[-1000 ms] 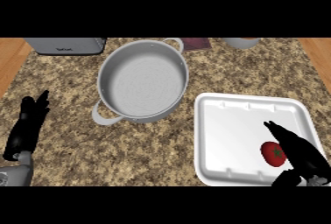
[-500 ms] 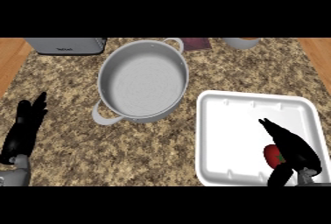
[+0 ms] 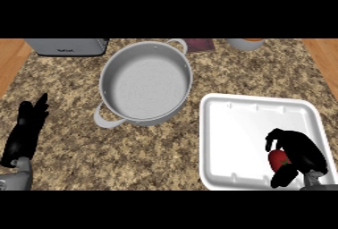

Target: Pick the tomato from the tray and place it in the pot

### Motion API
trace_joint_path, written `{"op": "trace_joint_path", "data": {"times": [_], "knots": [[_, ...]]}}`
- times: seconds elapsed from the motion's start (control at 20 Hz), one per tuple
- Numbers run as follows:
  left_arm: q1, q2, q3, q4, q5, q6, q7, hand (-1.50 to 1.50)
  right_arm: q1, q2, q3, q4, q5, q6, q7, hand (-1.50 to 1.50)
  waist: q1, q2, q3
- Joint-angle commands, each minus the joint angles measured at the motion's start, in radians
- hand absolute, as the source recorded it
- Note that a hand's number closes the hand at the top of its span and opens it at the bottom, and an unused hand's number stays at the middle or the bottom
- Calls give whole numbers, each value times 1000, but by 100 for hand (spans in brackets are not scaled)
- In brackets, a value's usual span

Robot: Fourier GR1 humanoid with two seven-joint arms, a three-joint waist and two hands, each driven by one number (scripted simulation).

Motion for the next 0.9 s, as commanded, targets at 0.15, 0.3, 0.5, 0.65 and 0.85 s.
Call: {"op": "trace_joint_path", "data": {"times": [0.15, 0.3, 0.5, 0.65, 0.85], "knots": [[6, -28, -3, -33, -7, -3, 23, 0, 36, 6, 6, -98, 64, -57, -15, 150, -2, 4, 9], [-60, 0, 30, 76, -11, -8, -5, 0, 37, -1, -21, -55, 87, -156, -75, 150, -5, 6, 9], [-21, 11, 18, -26, -2, -35, 51, 0, 131, 98, 24, -244, 197, -143, 199, 150, -9, 1, 9], [-8, 1, 23, 29, -16, -12, -11, 0, 186, 239, 103, -345, 308, -112, 451, 150, -31, -2, 5], [10, 13, 38, 21, 9, -39, -23, 0, 191, 342, 223, -520, 495, -87, 672, 150, -12, -2, 6]]}}
